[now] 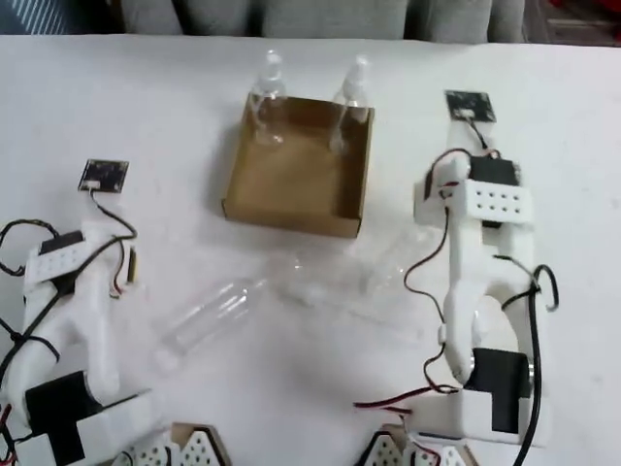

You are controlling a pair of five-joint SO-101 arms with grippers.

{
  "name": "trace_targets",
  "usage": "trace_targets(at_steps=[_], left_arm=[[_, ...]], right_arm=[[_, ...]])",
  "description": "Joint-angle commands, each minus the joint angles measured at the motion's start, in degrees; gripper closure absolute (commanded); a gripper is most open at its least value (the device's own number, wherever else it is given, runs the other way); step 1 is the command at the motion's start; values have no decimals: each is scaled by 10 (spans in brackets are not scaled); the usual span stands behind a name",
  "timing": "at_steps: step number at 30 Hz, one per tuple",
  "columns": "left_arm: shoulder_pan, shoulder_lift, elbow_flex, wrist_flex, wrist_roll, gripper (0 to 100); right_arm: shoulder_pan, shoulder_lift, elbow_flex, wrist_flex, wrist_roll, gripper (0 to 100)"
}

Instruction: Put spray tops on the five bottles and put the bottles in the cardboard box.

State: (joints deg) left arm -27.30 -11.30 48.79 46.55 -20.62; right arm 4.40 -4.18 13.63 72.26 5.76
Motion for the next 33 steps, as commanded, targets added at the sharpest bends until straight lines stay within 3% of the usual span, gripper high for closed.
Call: trace_targets(at_steps=[1, 6, 14, 21, 26, 33], left_arm=[[11, -21, -1, -19, -5, 946], [11, -21, -1, -19, -5, 946], [12, -21, -1, -18, -5, 944], [28, -27, -4, -8, -5, 943], [77, -56, -67, 106, -21, 943], [187, -159, -152, 336, -175, 942]], right_arm=[[36, -25, 21, 15, -4, 979], [91, -20, 96, 2, -2, 984], [186, -24, 209, -102, 0, 982], [194, -7, 254, -188, 59, 982], [168, 29, 247, -208, 59, 982], [167, 43, 233, -198, 61, 982]])
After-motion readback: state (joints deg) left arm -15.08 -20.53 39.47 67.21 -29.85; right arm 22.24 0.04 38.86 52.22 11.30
